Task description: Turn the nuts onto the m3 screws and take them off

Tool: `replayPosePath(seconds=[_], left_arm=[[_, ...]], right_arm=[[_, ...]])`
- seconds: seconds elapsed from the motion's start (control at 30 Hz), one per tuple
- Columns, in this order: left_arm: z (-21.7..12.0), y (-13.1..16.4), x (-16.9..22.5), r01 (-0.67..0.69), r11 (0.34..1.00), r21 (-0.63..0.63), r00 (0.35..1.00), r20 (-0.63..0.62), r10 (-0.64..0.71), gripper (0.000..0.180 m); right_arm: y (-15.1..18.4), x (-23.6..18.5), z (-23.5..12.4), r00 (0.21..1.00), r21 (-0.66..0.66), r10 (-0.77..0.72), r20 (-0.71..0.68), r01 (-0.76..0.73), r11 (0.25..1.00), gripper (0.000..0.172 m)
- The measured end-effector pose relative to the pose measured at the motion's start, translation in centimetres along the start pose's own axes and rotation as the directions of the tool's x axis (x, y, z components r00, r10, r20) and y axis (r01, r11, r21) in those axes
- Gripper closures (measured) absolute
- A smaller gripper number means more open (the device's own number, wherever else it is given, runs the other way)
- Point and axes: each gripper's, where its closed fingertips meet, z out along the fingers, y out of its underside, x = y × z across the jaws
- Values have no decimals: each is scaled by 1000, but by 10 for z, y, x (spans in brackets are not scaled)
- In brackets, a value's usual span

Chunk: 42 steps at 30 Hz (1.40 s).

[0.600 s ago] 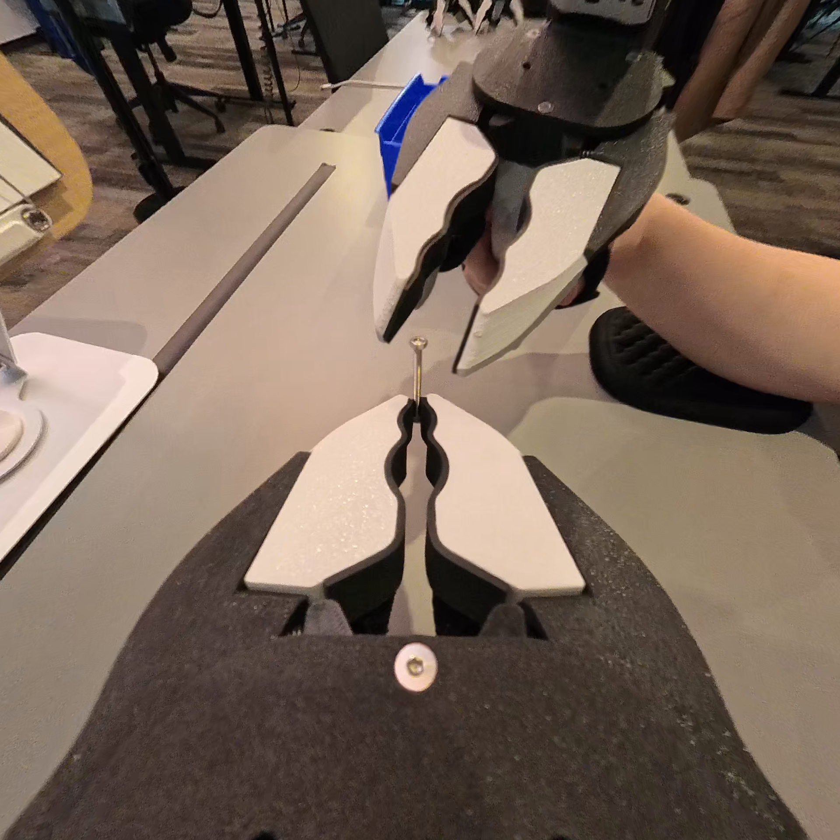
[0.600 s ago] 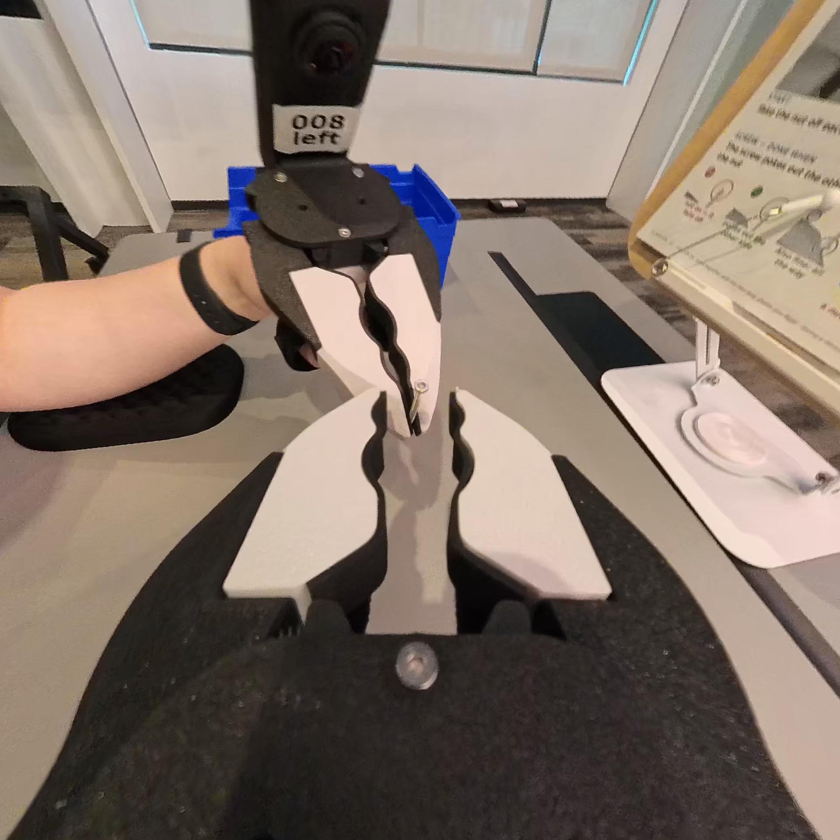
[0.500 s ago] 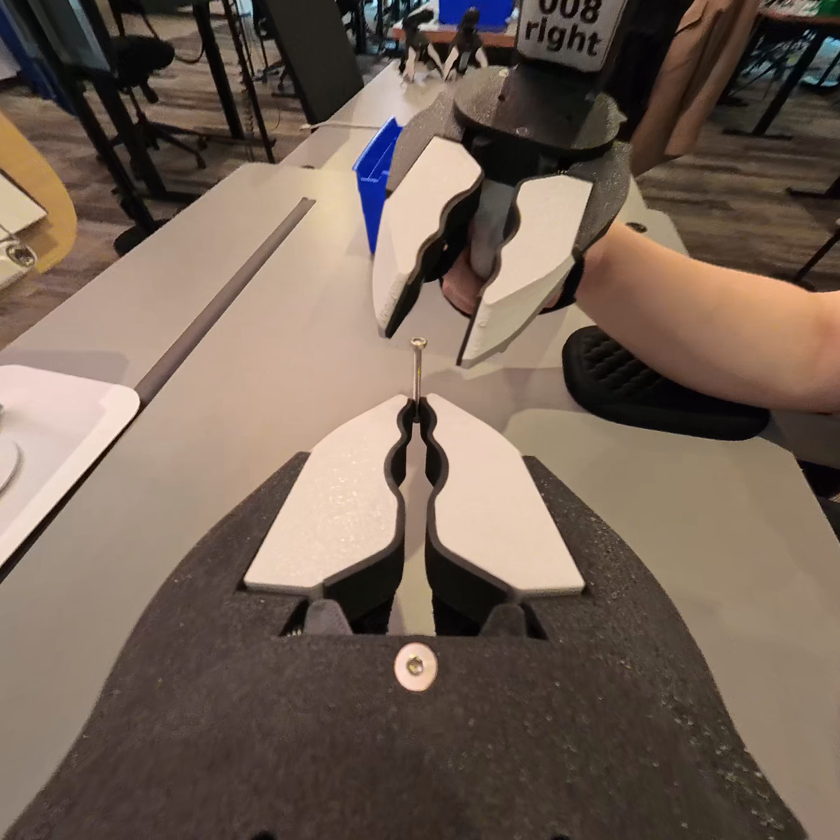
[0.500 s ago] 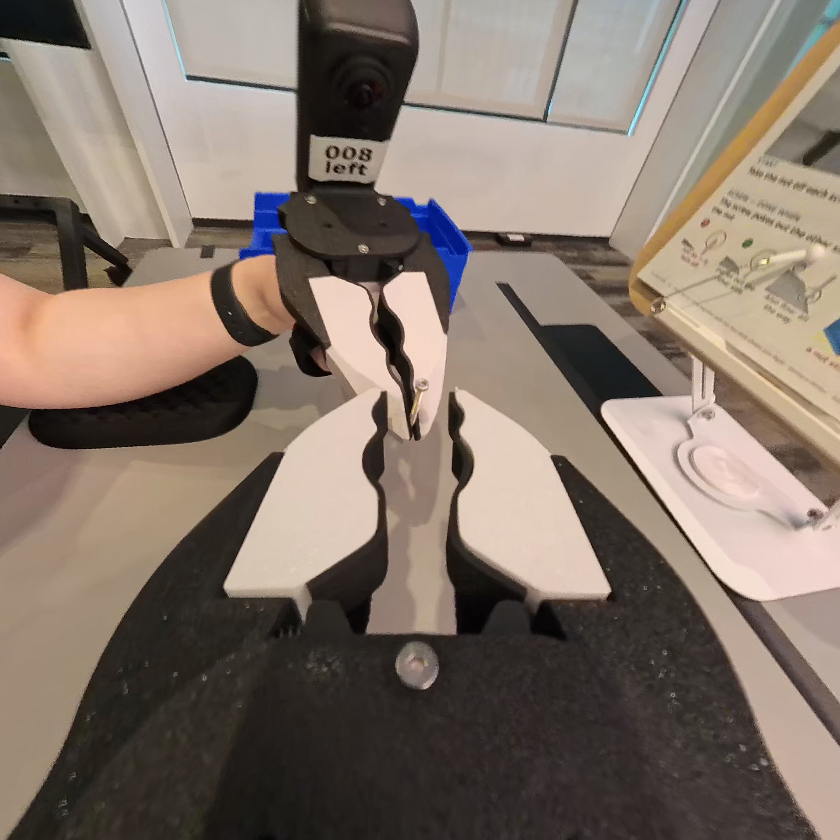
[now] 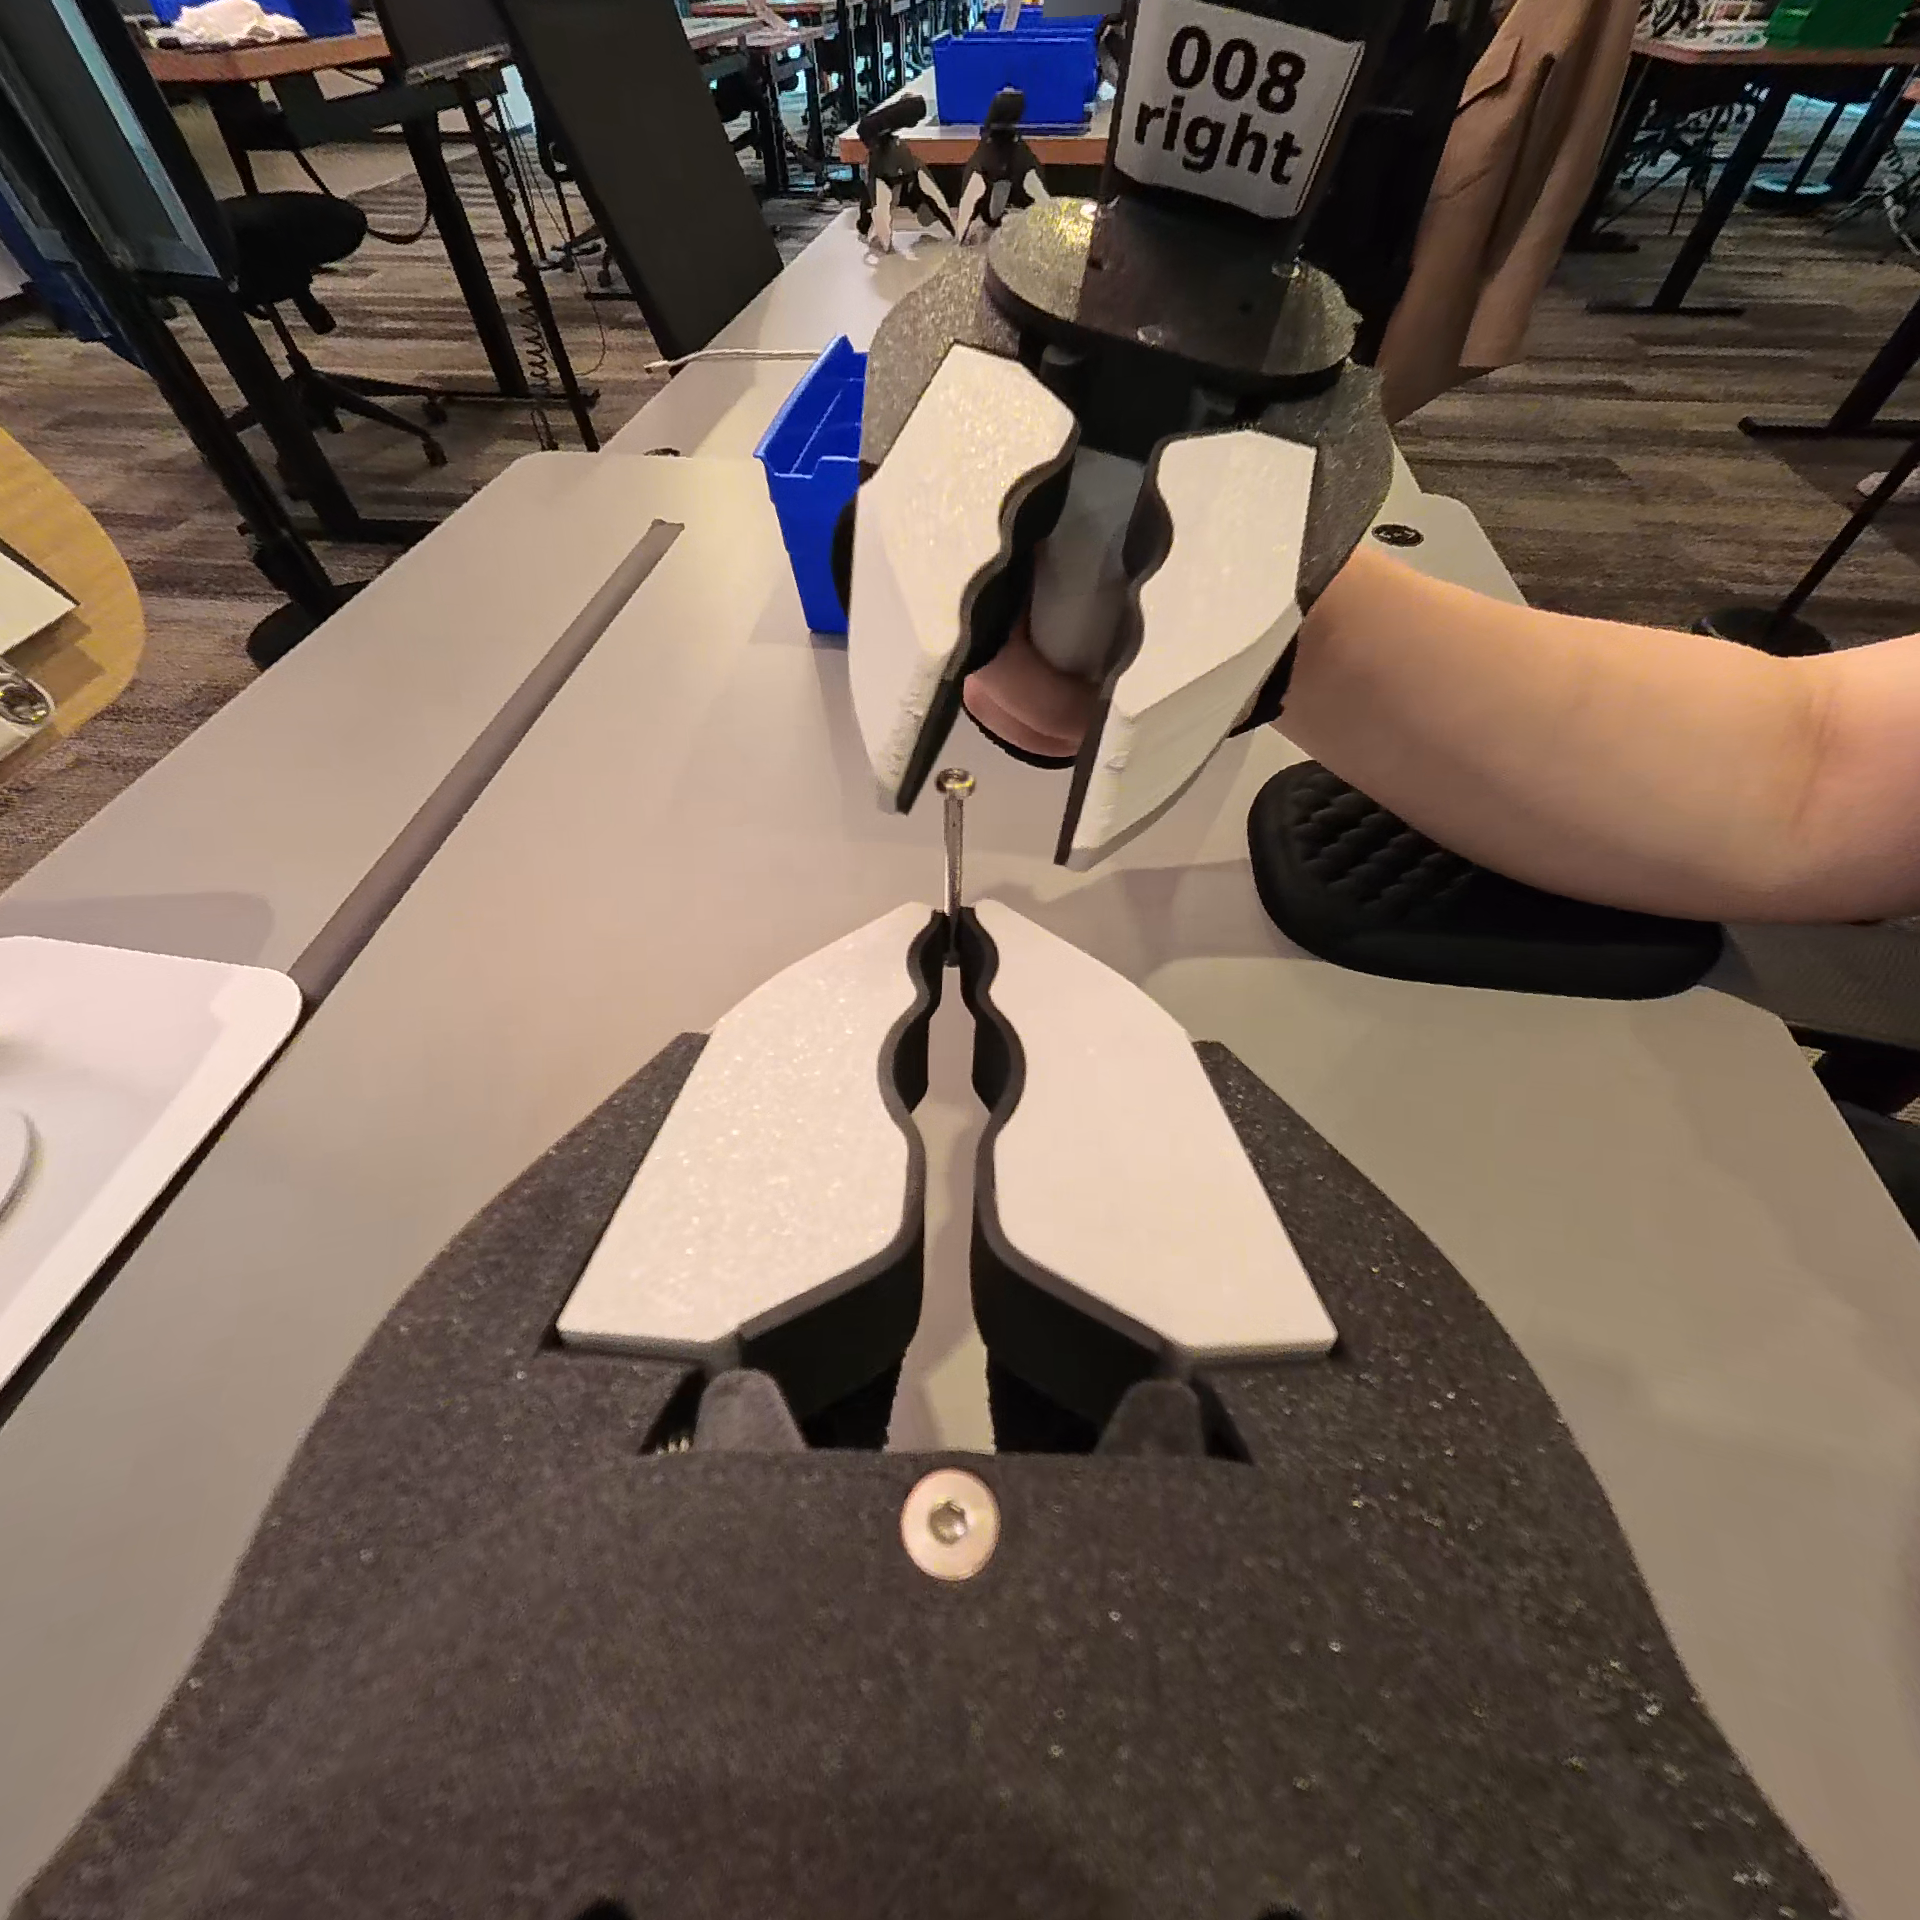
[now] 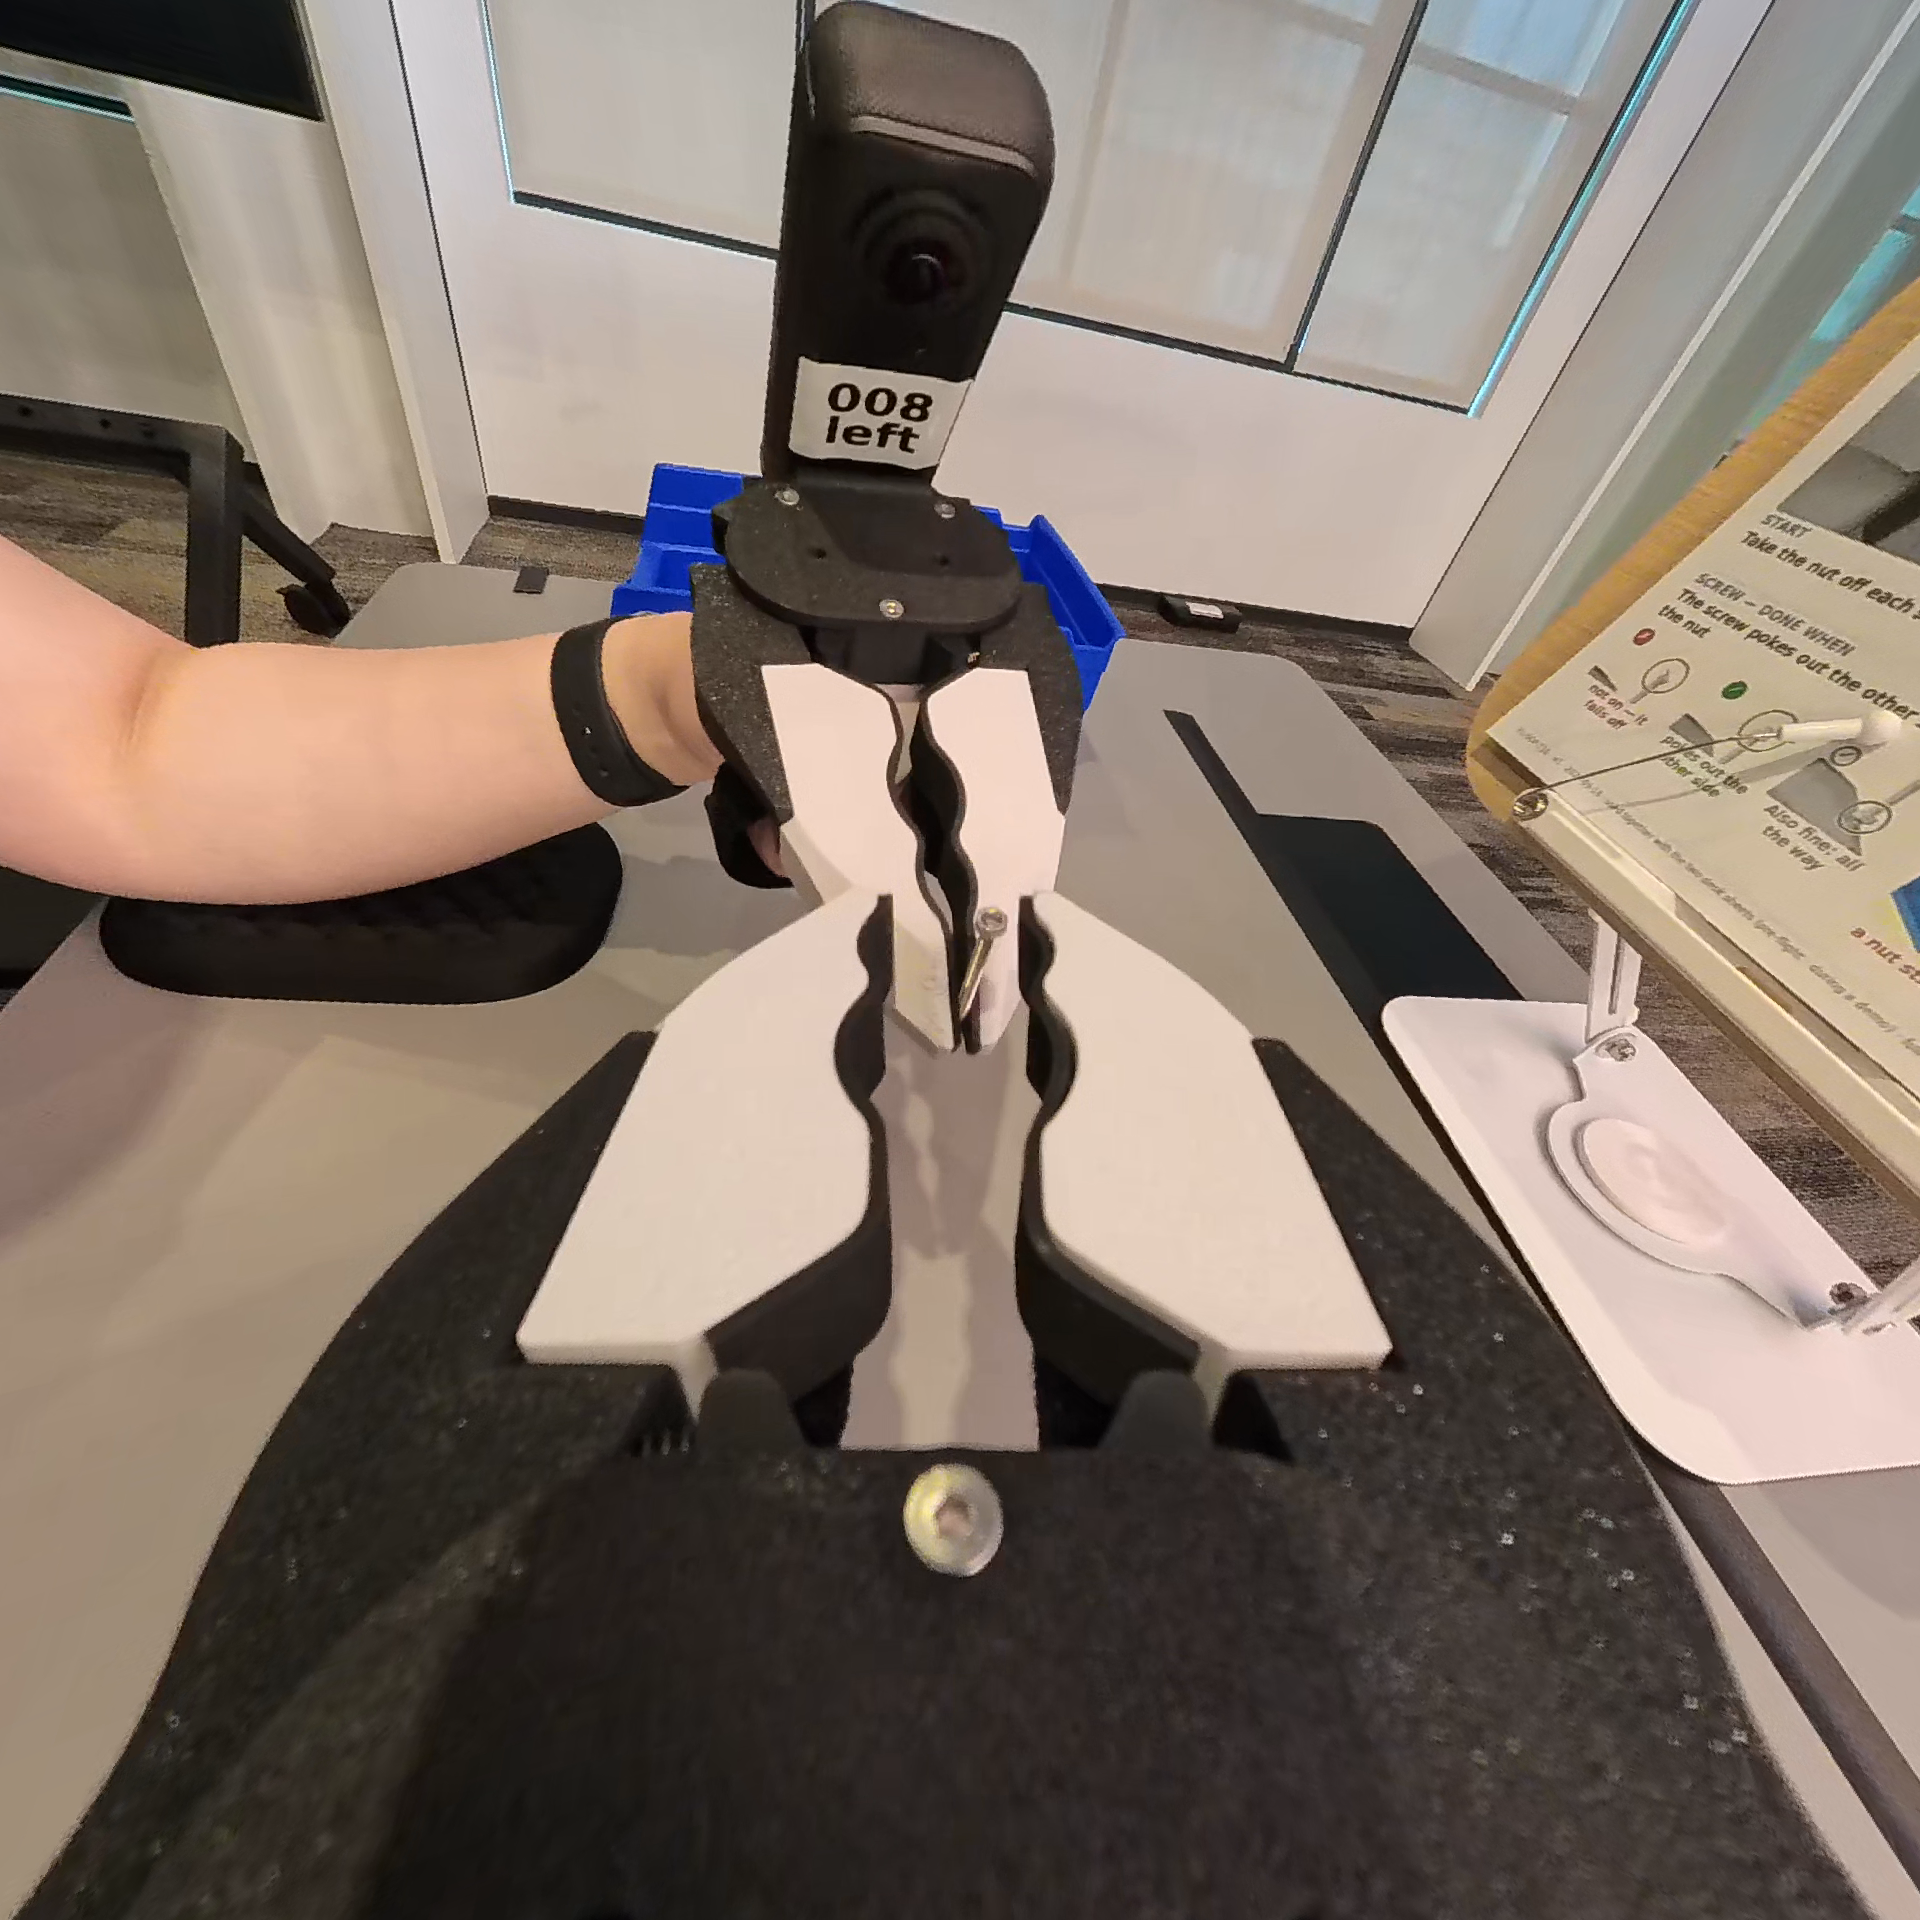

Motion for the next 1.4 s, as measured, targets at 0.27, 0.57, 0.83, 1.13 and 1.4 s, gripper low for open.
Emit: replayPosePath(seconds=[0.27, 0.57, 0.83, 1.13, 1.4], left_arm=[[-2, -1, -2, 10, 1000, 7, 1000, 8, -10, 178], [-4, -3, -1, 15, 1000, 17, 1000, 0, -15, 178], [0, -3, 5, 6, 1000, 10, 1000, -30, -5, 178], [-1, -4, 3, -2, 1000, 9, 1000, -6, 2, 178], [-1, -6, -21, -13, 1000, -21, 984, 177, 17, 178]], right_arm=[[0, 0, -1, 1000, -10, -7, -4, 7, 1000, 150], [0, 5, -3, 999, -9, -26, -36, 25, 1000, 151], [-6, 3, -7, 1000, 52, 5, -1, -5, 999, 159], [-4, 4, -6, 1000, 42, 28, -4, -28, 999, 166], [-3, 24, 0, 987, 44, 84, -139, -79, 996, 166]])
